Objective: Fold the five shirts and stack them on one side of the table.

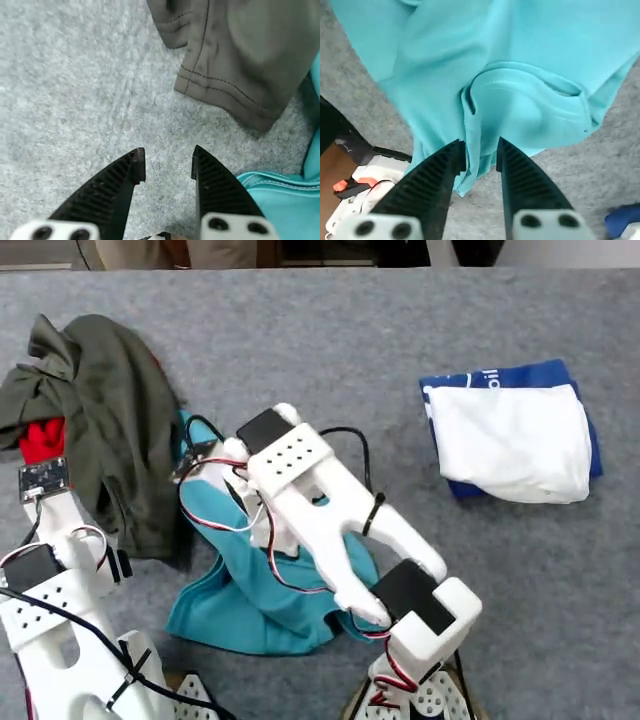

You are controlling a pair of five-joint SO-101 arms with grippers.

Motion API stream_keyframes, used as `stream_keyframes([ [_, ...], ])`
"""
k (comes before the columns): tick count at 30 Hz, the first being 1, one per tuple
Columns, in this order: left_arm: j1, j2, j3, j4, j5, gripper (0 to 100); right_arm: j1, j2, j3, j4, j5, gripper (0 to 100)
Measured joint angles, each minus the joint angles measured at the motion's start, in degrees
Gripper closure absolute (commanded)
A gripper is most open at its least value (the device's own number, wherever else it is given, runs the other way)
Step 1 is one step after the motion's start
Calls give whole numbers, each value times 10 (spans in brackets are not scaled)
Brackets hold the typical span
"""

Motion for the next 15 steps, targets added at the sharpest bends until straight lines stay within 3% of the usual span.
stream_keyframes([
  [8, 0, 0, 1, -8, 0, 840, -45, 0, 16, 0, 11, 806],
  [15, 0, 0, 1, -8, 0, 840, -47, 0, 18, -11, 11, 844],
])
